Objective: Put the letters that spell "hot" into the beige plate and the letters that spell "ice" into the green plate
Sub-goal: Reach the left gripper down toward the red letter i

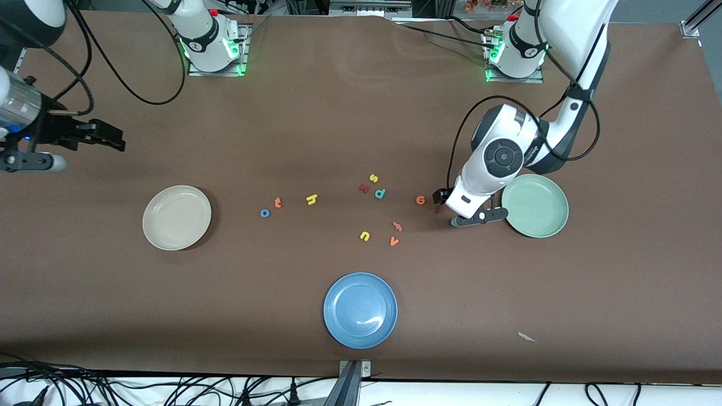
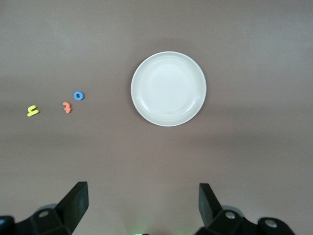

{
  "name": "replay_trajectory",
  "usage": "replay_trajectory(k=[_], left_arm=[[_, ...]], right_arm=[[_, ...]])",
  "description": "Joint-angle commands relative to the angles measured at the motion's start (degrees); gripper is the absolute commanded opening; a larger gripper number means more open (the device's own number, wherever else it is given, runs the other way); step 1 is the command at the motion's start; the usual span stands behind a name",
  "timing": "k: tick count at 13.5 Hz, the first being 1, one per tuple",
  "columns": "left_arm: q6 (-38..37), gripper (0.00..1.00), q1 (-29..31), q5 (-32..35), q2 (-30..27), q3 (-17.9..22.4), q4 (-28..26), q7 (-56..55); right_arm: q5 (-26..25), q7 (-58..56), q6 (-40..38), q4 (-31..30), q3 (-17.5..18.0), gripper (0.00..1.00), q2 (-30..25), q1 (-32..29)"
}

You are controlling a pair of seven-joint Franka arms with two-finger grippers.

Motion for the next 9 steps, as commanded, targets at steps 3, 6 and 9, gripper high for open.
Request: replay_trajectory(k=[3,6,9], left_arm=[[2.46,0.99,-0.58,1.17,2.73,-0.86,-0.86,2.13],[3.79,0.94,0.39,0.38,6.24,-0.69,1.68,3.71],[4.57,0.9,0.05,0.47,8.53,-0.68,3.53,1.09]], right_arm=[[-0.25,2.05,0.16,0.13,0.34,1.0,1.52,2.15],[0.71,2.58,3.73,1.01,0.78,1.0,4.42,3.2],[0.72,4.51,14.12,-7.14,6.04,1.0,3.9,1.28]])
